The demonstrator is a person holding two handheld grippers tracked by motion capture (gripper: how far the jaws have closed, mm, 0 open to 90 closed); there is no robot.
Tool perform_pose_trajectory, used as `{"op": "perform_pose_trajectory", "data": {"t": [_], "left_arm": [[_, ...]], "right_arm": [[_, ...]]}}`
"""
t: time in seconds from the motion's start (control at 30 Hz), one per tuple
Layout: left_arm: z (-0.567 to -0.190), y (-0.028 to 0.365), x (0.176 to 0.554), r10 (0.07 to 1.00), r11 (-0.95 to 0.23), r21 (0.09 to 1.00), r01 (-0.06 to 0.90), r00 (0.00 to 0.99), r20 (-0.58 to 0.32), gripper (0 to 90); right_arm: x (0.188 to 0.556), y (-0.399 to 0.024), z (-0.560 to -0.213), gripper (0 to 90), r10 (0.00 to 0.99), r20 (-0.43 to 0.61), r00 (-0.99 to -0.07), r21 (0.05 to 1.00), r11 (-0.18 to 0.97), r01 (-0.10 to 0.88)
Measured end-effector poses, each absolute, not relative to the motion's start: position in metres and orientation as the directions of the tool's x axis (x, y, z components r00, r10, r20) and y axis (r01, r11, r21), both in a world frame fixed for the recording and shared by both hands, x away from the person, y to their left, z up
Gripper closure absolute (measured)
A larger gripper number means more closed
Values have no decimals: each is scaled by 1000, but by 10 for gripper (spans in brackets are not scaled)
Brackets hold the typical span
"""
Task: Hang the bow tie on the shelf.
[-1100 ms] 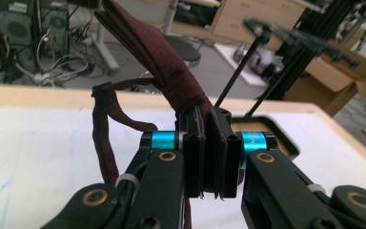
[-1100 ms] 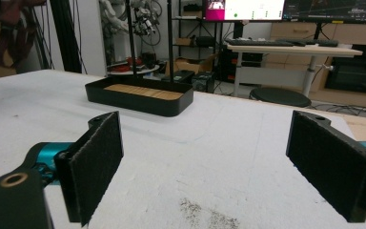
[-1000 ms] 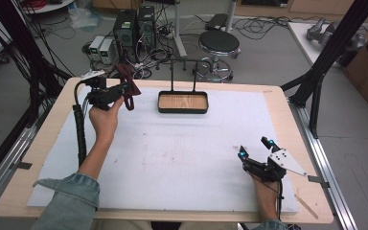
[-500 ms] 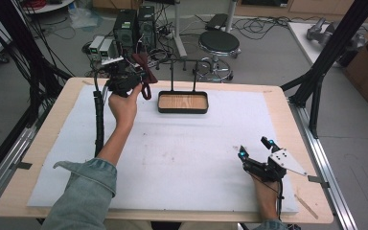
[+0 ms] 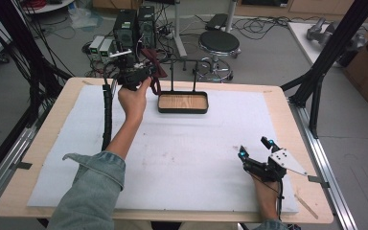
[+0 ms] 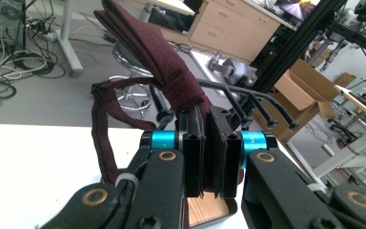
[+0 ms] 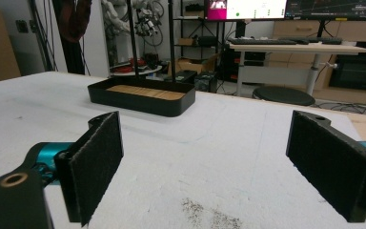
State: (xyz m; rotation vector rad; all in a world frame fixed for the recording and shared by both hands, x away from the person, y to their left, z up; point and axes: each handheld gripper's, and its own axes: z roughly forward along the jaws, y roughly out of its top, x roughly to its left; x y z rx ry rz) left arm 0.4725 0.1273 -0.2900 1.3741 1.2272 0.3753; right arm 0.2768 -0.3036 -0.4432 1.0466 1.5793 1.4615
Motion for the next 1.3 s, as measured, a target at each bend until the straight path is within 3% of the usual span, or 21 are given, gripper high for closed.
{"op": "perform_pose_trajectory", "data": {"t": [0.5, 0.7, 1.07, 1.3], "left_arm": [[-290, 109, 479, 809, 184, 877, 444, 439, -392, 840], [-296, 99, 477, 822, 103, 897, 431, 471, -321, 840], [-308, 84, 468, 850, -139, 924, 356, 522, -73, 839], [-318, 85, 469, 857, -157, 919, 361, 513, -56, 839]], "right_arm": [[277, -304, -443, 115, 915, 13, -404, 996, 22, 83], [277, -304, -443, 115, 914, 13, -405, 996, 23, 83], [277, -303, -443, 114, 914, 16, -405, 996, 21, 87], [277, -303, -443, 114, 914, 16, -406, 996, 22, 87]]}}
